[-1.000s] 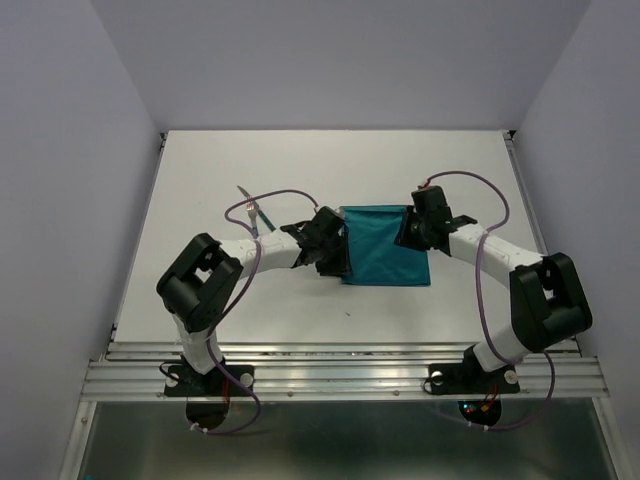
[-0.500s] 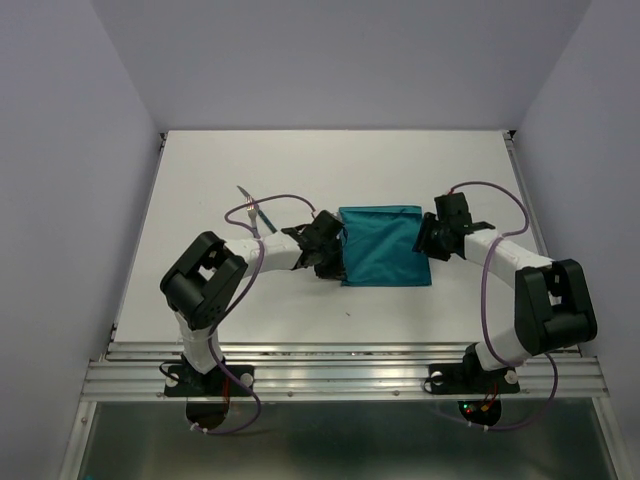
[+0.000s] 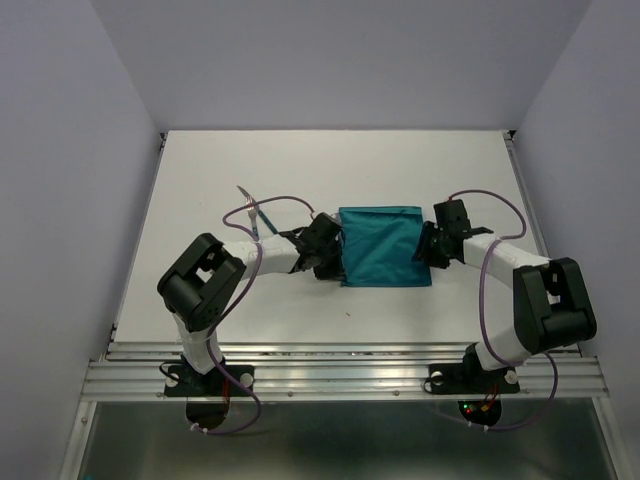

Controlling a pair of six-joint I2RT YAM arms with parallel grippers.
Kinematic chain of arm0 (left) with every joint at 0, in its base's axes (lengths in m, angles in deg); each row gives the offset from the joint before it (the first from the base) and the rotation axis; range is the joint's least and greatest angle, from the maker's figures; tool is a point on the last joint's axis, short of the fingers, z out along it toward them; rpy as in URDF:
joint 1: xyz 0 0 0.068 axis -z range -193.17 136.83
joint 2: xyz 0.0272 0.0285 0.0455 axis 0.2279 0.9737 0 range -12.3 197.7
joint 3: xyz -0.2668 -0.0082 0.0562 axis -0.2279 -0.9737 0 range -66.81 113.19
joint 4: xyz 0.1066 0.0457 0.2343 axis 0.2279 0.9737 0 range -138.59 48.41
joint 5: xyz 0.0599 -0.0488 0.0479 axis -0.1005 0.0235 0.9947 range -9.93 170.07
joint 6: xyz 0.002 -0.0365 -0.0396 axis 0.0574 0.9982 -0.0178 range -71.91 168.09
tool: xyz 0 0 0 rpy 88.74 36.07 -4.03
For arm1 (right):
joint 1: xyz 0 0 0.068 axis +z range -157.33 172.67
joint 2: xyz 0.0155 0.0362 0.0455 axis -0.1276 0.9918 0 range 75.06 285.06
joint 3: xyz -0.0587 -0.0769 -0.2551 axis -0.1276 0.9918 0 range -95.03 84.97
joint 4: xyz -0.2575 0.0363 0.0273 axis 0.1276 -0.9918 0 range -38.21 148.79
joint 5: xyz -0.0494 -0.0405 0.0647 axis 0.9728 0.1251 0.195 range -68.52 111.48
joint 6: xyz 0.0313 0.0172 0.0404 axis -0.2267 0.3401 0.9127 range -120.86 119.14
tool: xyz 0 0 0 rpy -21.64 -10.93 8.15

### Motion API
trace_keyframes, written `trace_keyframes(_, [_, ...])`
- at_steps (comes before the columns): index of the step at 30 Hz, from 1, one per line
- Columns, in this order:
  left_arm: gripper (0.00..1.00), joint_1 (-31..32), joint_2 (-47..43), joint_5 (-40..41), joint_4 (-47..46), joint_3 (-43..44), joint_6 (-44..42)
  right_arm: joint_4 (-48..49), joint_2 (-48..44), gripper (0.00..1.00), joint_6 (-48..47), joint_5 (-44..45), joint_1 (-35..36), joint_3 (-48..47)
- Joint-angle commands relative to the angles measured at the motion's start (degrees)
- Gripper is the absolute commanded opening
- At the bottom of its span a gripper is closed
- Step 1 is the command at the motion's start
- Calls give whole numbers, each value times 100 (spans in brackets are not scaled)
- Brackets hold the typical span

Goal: Fold the napkin into a case and place the utensils inside
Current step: Smooth out the lower triangle-folded napkin at the center of the board.

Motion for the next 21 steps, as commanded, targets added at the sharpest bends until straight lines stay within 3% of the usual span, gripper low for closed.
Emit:
trace_keyframes(1, [0,25,-213,255,165,-123,-246,56,58,45,-32,308,9,142])
trace_keyframes(10, [0,7,-187,554,402,132,-563,56,-557,47,-33,396,9,353])
trace_keyframes(11, [0,-1,-178,554,420,141,-580,47,-706,50,-24,492,9,371])
trace_keyframes(12, [0,-1,-169,545,420,150,-589,12,-751,60,-15,641,9,388])
trace_keyframes(14, [0,7,-151,528,411,167,-607,-15,-681,65,-15,687,9,406])
trace_keyframes(18, [0,-1,-99,475,394,194,-624,-76,-295,62,29,538,9,415])
trace_keyframes(21, [0,-1,-116,466,403,220,-624,72,-276,53,21,362,9,529])
